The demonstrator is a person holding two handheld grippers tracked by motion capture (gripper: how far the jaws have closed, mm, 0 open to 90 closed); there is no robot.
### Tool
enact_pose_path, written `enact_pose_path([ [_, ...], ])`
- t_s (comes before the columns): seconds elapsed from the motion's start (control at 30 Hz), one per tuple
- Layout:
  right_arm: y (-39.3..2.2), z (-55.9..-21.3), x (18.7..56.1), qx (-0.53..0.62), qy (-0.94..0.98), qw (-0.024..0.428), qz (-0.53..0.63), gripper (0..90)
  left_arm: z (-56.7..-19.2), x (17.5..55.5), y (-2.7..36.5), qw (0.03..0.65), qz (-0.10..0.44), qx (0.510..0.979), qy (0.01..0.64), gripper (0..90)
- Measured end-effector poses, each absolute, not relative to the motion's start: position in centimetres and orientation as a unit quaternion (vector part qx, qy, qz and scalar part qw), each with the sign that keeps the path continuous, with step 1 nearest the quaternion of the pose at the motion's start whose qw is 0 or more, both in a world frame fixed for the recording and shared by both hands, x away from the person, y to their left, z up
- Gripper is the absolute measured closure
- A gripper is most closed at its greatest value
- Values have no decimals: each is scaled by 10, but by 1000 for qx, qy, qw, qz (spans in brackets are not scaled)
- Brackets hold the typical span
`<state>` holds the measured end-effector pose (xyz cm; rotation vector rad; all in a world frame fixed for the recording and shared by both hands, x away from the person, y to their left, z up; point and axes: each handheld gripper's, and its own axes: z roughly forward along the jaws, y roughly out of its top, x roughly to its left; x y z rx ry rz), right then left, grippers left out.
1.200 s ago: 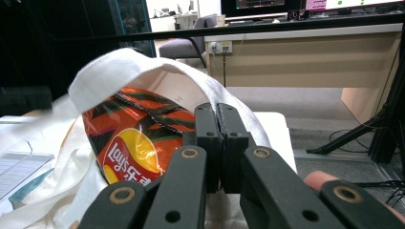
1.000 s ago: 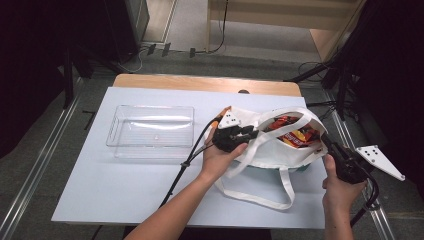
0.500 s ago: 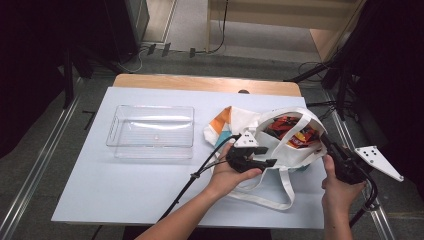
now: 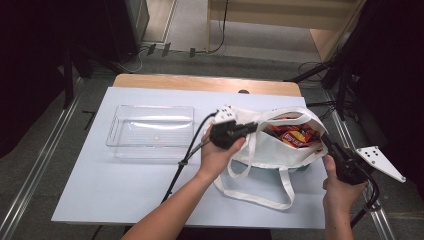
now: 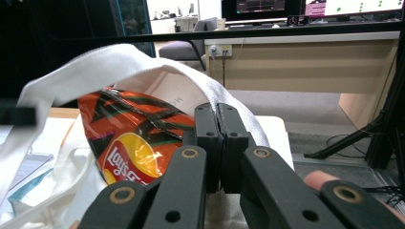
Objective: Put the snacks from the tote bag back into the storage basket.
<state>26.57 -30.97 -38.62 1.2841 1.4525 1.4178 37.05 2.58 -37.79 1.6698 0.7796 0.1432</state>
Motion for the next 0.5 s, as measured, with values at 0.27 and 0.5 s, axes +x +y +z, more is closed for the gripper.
enact_pose_path([
  [0.27,-303,-383,266,487,571,362,553,900,-377,403,6,581,116,709,383,896],
  [0.5,-306,-386,266,489,572,360,551,900,-419,408,-28,493,113,779,371,871],
])
